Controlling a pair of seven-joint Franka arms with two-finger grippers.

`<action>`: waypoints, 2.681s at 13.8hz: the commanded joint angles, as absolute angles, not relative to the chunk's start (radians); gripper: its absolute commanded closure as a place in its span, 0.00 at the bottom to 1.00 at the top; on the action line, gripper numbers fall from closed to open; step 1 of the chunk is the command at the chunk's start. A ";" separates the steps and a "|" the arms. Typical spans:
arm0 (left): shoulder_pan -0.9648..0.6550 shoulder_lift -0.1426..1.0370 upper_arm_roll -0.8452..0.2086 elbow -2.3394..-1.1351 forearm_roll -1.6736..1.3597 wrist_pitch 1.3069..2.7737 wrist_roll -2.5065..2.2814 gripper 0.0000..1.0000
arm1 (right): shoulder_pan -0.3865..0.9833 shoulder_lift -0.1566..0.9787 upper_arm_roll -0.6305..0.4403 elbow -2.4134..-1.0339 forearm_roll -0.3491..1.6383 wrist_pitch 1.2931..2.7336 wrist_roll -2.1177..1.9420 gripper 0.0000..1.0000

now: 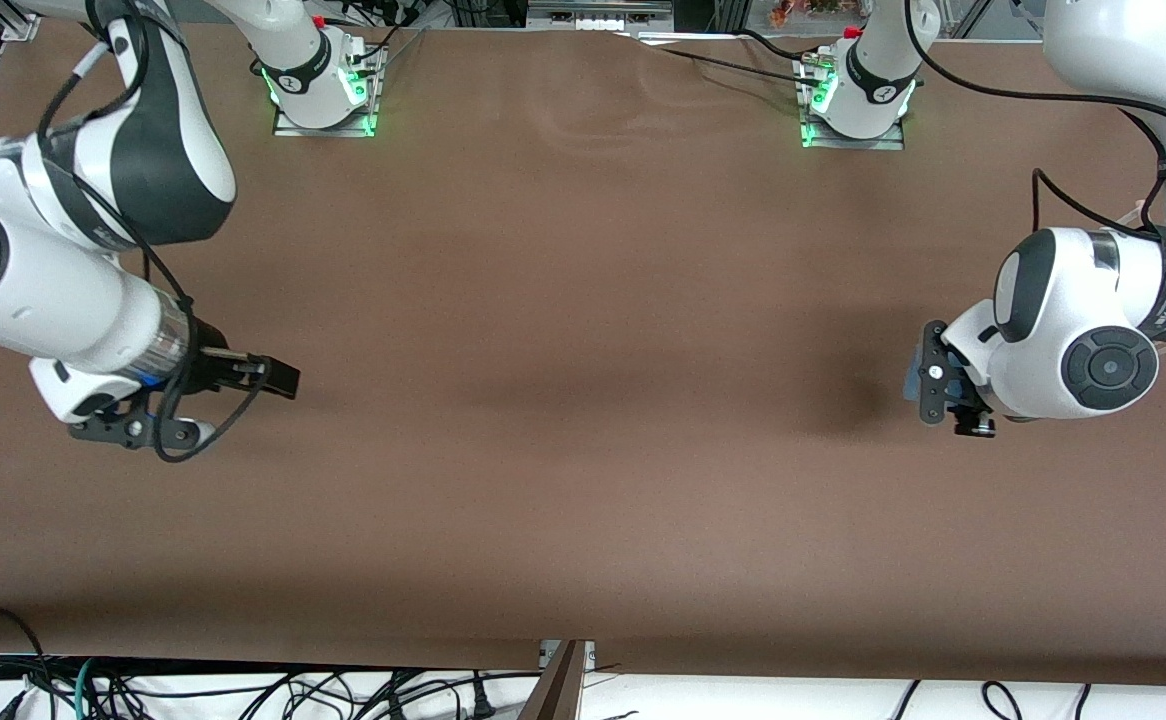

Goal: Transfer cup to left arm and place on rack
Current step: 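Carry the cup with the left gripper while the right gripper withdraws, then lower the cup onto the wire rack with the left gripper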

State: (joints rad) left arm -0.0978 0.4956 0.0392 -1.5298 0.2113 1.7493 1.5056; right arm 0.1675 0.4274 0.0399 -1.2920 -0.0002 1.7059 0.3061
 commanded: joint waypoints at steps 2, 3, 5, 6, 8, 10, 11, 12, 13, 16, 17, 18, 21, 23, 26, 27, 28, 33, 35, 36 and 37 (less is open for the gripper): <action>-0.101 0.489 0.043 -1.531 0.429 1.675 1.407 1.00 | 0.118 0.267 0.046 -1.405 -0.025 1.700 0.296 0.00; -0.100 0.489 0.049 -1.535 0.502 1.657 1.391 1.00 | 0.104 0.235 0.046 -1.419 -0.025 1.698 0.296 0.00; -0.100 0.517 0.055 -1.539 0.672 1.580 1.356 1.00 | 0.083 0.181 0.045 -1.451 -0.025 1.689 0.293 0.00; -0.101 0.522 0.054 -1.546 0.765 1.541 1.344 1.00 | 0.075 0.169 0.044 -1.456 -0.028 1.690 0.295 0.00; -0.098 0.512 0.054 -1.594 0.874 1.488 1.325 1.00 | 0.054 0.155 0.044 -1.456 -0.054 1.649 0.272 0.00; -0.094 0.477 0.063 -1.670 0.970 1.486 1.263 1.00 | 0.046 0.138 0.045 -1.454 -0.055 1.606 0.230 0.00; -0.092 0.463 0.063 -1.733 1.065 1.476 1.203 1.00 | 0.046 0.135 0.046 -1.454 -0.058 1.589 0.229 0.00; -0.092 0.444 0.061 -1.814 1.160 1.471 1.131 1.00 | 0.045 0.129 0.046 -1.456 -0.060 1.580 0.222 0.00; -0.086 0.414 0.058 -1.895 1.228 1.482 1.046 1.00 | 0.043 0.129 0.048 -1.456 -0.060 1.572 0.192 0.00; -0.069 0.383 0.060 -2.014 1.265 1.496 0.841 1.00 | 0.041 0.132 0.046 -1.448 -0.055 1.556 0.138 0.00; -0.055 0.382 0.058 -2.023 1.276 1.500 0.809 1.00 | 0.041 0.135 0.046 -1.440 -0.055 1.543 0.132 0.00; -0.042 0.383 0.058 -2.026 1.285 1.520 0.792 1.00 | 0.041 0.140 0.046 -1.436 -0.058 1.539 0.129 0.00; 0.000 0.383 0.058 -2.071 1.345 1.581 0.665 1.00 | 0.041 0.144 0.046 -1.433 -0.058 1.537 0.127 0.00; 0.029 0.383 0.058 -2.089 1.374 1.626 0.618 1.00 | 0.040 0.144 0.046 -1.427 -0.058 1.537 0.115 0.00; 0.035 0.388 0.058 -2.095 1.376 1.643 0.597 1.00 | 0.040 0.144 0.046 -1.427 -0.058 1.537 0.112 0.00; 0.035 0.391 0.058 -2.095 1.382 1.644 0.595 1.00 | 0.038 0.144 0.045 -1.427 -0.058 1.539 0.110 0.00; 0.037 0.396 0.058 -2.097 1.387 1.647 0.585 1.00 | 0.038 0.144 0.044 -1.427 -0.058 1.539 0.106 0.00; 0.038 0.417 0.058 -2.098 1.388 1.667 0.531 1.00 | 0.040 0.144 0.046 -1.425 -0.058 1.539 0.106 0.00; 0.038 0.420 0.058 -2.100 1.388 1.667 0.517 1.00 | 0.040 0.144 0.046 -1.425 -0.058 1.539 0.106 0.00; 0.038 0.420 0.058 -2.100 1.390 1.667 0.517 1.00 | 0.040 0.144 0.045 -1.425 -0.058 1.539 0.106 0.00; 0.038 0.420 0.058 -2.100 1.399 1.667 0.515 1.00 | 0.040 0.144 0.046 -1.425 -0.058 1.539 0.106 0.00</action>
